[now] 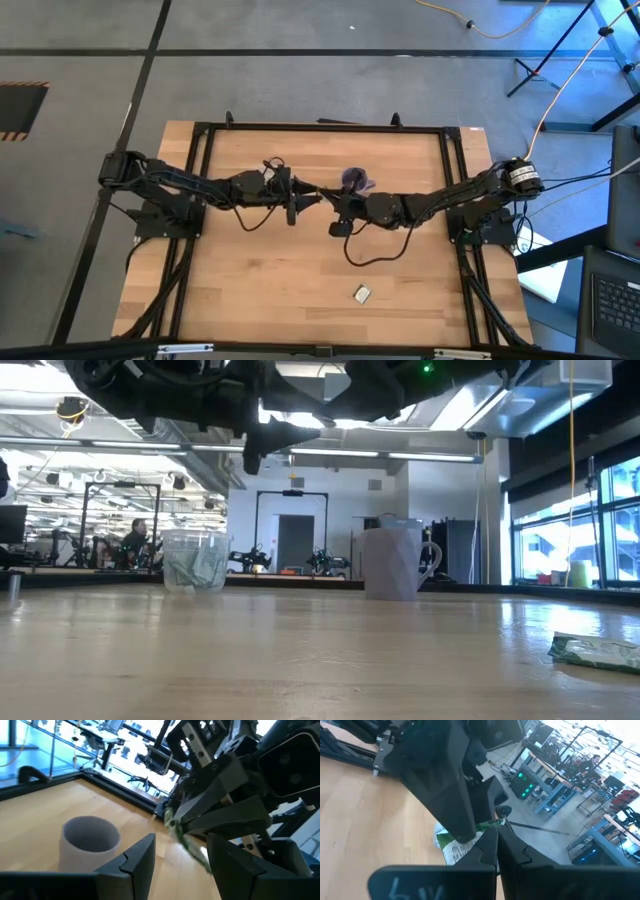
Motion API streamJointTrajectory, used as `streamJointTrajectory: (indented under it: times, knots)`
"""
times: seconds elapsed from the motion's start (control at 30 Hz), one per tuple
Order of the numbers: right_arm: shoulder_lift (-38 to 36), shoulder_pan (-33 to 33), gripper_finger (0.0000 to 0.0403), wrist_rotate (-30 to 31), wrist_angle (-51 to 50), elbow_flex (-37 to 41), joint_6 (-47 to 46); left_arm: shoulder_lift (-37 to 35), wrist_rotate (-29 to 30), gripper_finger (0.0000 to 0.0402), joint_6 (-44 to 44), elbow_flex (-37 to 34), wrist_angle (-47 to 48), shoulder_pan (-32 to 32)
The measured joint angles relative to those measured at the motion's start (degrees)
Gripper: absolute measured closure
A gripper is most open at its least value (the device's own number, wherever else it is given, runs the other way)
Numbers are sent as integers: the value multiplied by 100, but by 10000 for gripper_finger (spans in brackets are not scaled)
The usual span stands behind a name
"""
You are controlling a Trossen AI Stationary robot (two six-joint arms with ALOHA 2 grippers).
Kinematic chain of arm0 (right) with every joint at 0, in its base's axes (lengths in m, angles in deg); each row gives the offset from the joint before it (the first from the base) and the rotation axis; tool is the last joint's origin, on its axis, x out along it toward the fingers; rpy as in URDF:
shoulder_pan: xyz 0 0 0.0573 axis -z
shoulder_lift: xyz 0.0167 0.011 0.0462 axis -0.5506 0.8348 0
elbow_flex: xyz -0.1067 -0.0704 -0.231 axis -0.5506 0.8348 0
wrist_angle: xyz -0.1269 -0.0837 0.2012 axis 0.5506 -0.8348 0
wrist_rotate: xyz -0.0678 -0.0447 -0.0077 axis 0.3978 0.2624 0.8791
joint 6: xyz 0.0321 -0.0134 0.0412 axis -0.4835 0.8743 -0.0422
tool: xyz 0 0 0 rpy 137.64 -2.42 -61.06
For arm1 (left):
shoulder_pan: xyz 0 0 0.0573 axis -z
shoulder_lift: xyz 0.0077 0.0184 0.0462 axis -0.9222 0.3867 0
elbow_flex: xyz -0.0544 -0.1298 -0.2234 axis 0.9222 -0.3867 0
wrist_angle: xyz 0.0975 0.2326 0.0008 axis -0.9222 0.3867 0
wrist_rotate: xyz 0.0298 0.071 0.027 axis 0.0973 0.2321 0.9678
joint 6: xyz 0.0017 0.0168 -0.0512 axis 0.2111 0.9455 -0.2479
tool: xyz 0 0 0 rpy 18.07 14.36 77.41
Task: Pick and place Stevia / Truvia into bins
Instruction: Put the green stevia packet into the transparent container
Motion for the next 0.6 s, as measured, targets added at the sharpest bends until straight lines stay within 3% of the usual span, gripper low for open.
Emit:
streamJointTrajectory:
  times: [0.23,0.6]
  knots:
    - [-2,0,399,0,-8,0,-2,221,-70,242,4,123,8,-88]
    - [-4,0,399,0,-52,0,-4,238,-47,337,144,127,20,-93]
